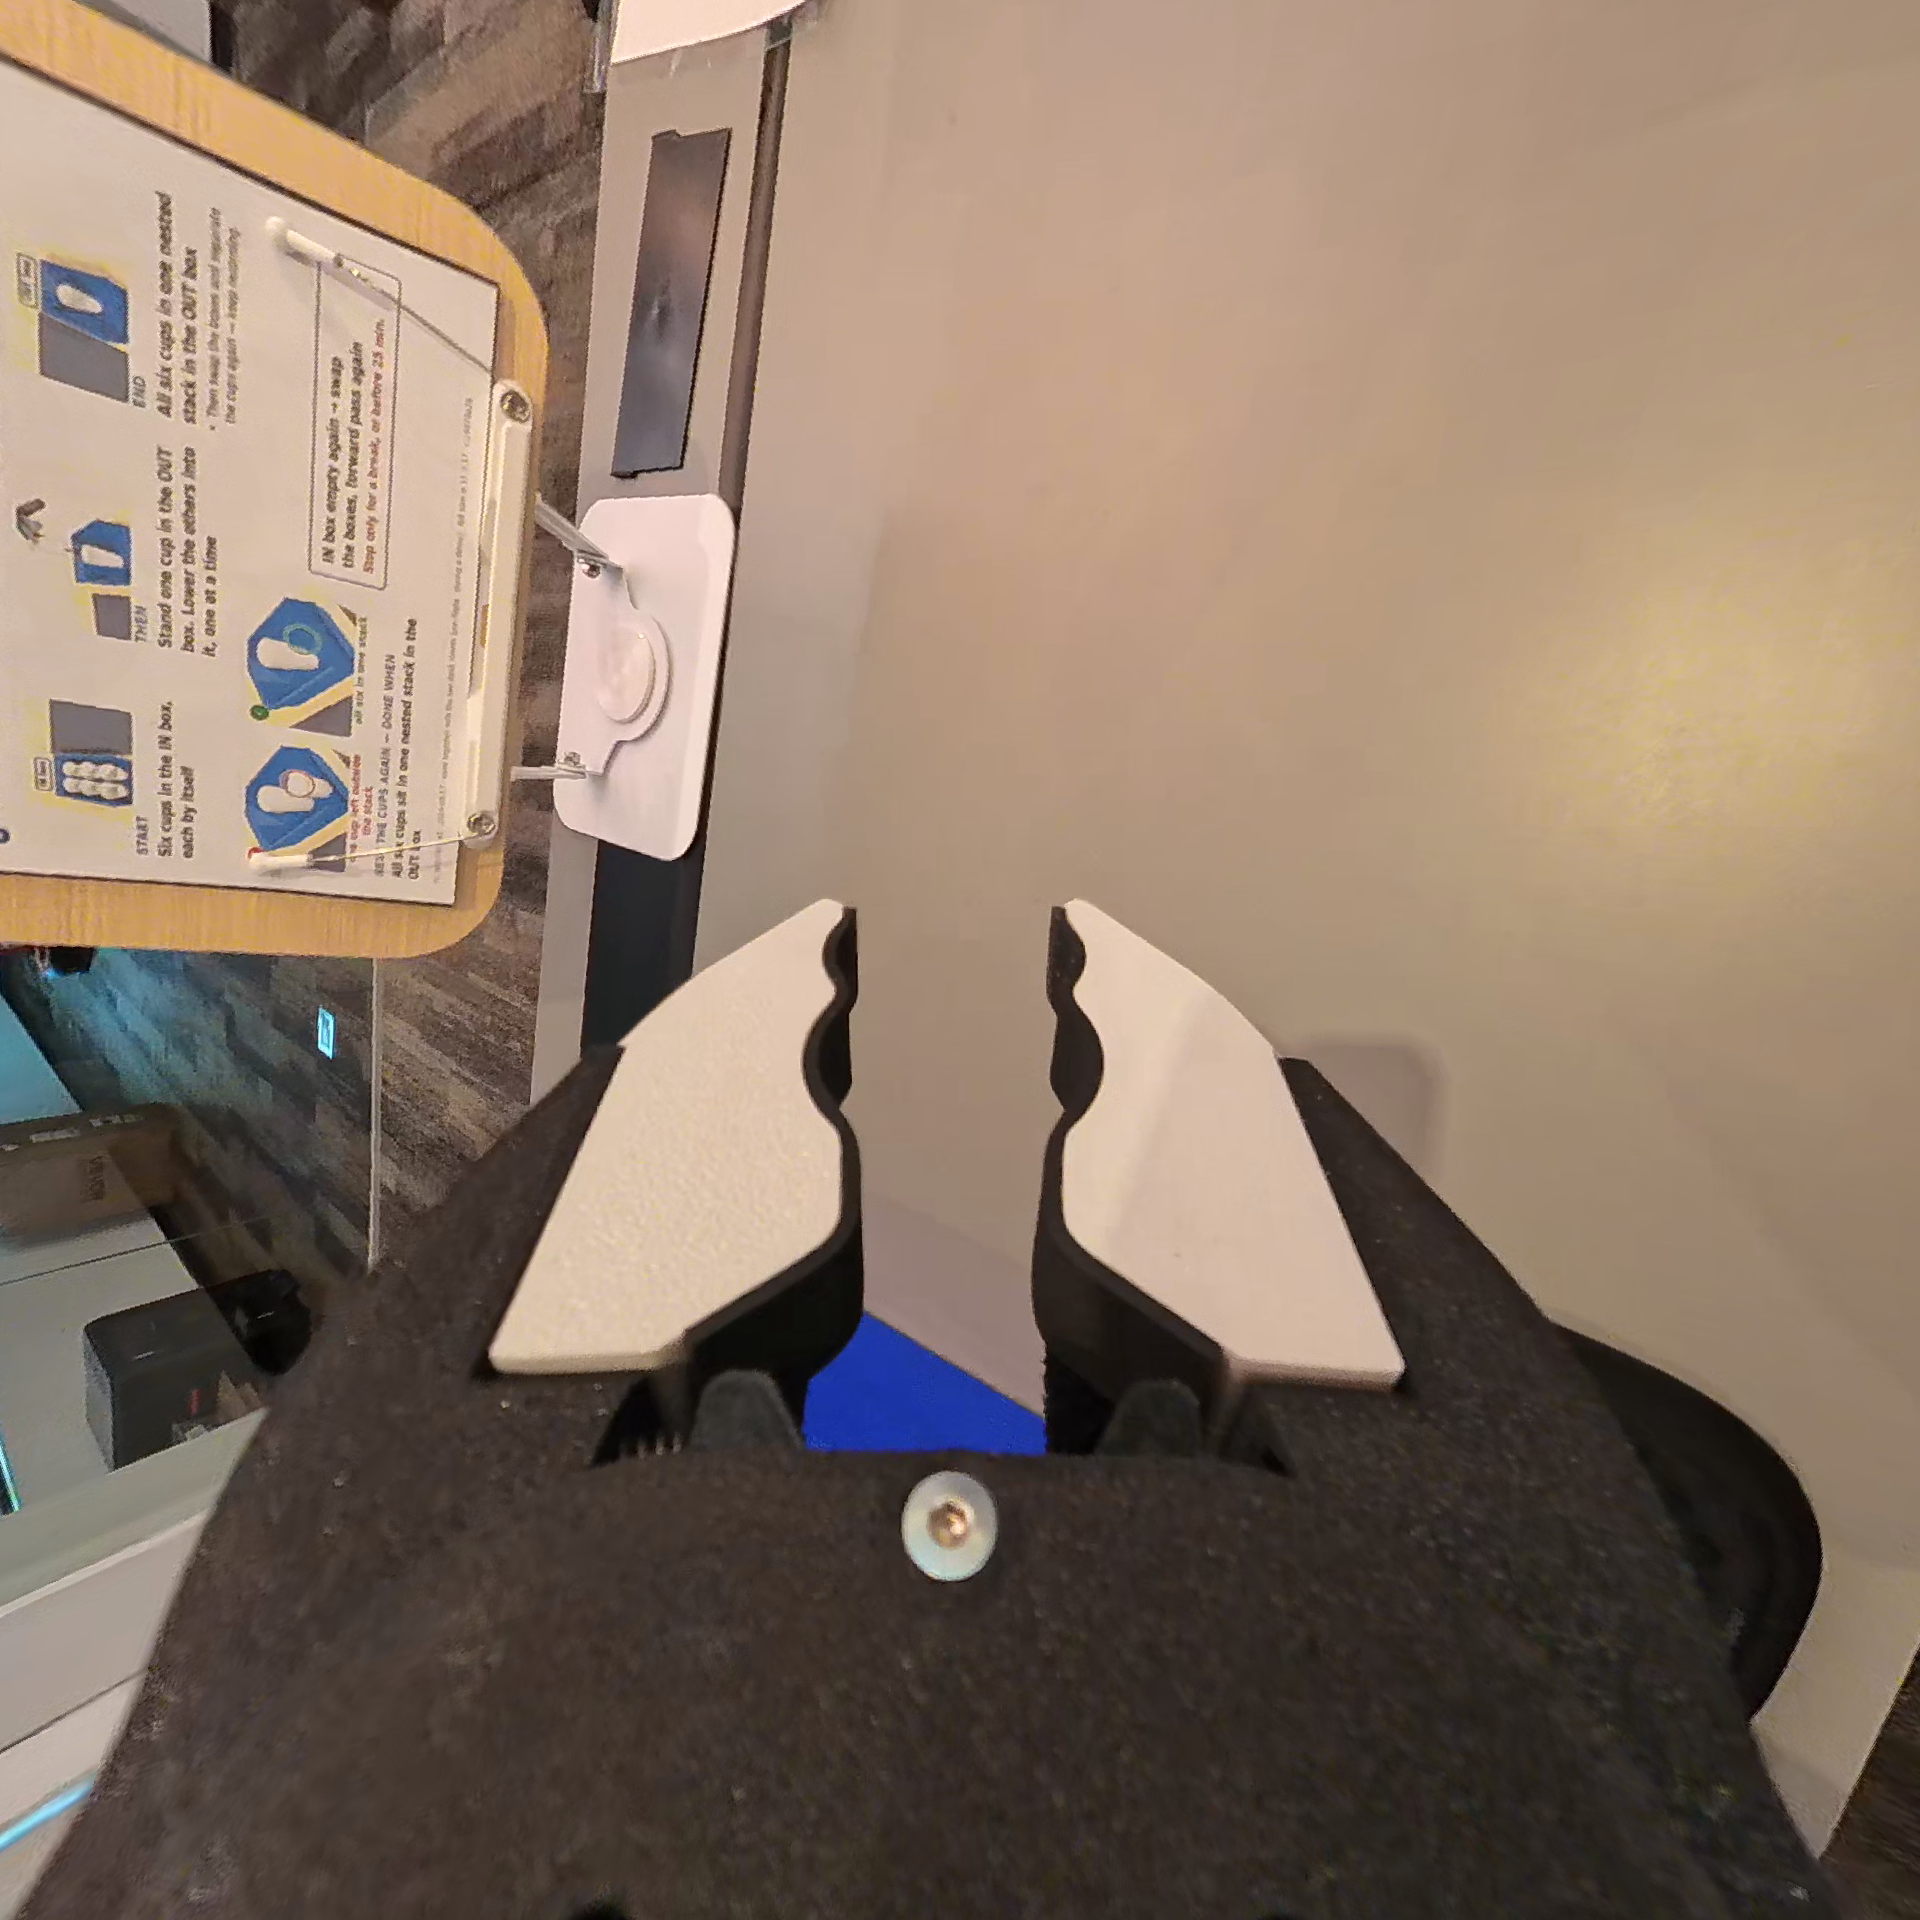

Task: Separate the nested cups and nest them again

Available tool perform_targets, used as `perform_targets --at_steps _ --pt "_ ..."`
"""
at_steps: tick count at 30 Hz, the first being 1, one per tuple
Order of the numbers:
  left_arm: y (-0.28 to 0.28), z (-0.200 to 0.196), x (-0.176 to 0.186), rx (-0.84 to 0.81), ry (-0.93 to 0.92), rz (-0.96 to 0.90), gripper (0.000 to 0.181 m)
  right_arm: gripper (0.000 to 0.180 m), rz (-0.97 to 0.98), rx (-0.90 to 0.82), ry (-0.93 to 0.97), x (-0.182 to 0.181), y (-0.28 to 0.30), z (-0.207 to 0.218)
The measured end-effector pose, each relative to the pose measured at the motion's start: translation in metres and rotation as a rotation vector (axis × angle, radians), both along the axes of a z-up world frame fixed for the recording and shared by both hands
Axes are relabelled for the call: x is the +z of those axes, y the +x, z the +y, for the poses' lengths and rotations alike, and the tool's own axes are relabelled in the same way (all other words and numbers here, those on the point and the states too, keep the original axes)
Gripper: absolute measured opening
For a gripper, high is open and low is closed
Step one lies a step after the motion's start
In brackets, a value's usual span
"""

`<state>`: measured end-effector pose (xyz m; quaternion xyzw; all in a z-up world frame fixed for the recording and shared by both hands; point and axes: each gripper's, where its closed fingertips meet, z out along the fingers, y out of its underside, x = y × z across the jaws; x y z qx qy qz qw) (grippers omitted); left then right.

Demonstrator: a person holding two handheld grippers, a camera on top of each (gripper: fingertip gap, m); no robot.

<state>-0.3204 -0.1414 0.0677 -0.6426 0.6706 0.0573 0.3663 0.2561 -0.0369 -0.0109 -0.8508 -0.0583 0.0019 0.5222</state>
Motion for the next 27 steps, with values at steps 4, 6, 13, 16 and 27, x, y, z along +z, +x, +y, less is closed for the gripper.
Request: perform_targets --at_steps 4,6,13,16,27 --pt "-0.018 0.011 0.003 0.052 0.009 -0.023 0.034 0.096 -0.015 -0.014 -0.072 -0.008 0.002 -0.006" --pt "-0.037 0.024 0.005 0.108 0.023 -0.034 0.034 0.098 -0.024 -0.02 -0.074 -0.005 0.003 -0.009" --pt "-0.177 0.1 0.005 0.503 0.075 -0.046 0.036 0.097 -0.055 0.003 0.049 0.039 -0.011 -0.021" --pt "-0.249 0.121 -0.014 0.666 0.04 0.018 0.037 0.096 -0.086 0.025 0.13 0.067 -0.025 -0.026" --pt "-0.349 0.161 -0.066 0.817 0.002 0.222 0.036 0.094 -0.07 0.259 0.291 0.119 -0.108 -0.027"
